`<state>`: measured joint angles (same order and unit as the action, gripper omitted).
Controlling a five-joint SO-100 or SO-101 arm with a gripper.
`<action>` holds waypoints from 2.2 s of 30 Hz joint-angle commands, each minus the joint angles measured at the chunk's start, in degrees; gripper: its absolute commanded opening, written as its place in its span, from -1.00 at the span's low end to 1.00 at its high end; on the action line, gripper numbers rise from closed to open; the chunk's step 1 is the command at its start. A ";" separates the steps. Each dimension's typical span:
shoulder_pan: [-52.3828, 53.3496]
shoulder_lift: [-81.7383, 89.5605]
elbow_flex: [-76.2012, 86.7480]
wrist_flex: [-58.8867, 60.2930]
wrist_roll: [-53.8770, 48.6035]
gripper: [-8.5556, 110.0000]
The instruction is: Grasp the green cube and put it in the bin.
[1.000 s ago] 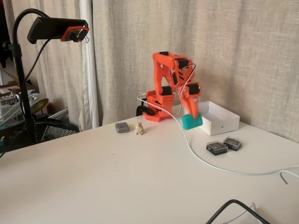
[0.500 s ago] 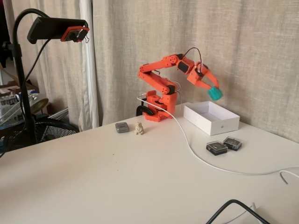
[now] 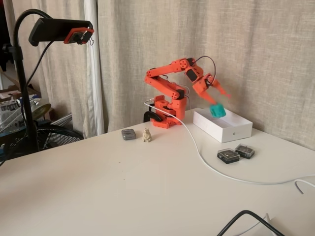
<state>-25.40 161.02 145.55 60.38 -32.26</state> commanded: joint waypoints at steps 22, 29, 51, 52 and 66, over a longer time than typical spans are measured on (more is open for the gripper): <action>-3.96 -1.49 14.06 -19.78 -16.08 -0.24; -9.84 2.29 10.46 -16.44 -16.35 -0.26; -10.63 -15.21 1.85 -6.06 -24.79 -0.21; -12.30 -17.31 0.62 -10.55 -22.68 -0.24; 15.91 4.48 18.72 -38.23 -7.65 -0.38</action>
<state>-16.88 158.73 162.16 28.48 -45.35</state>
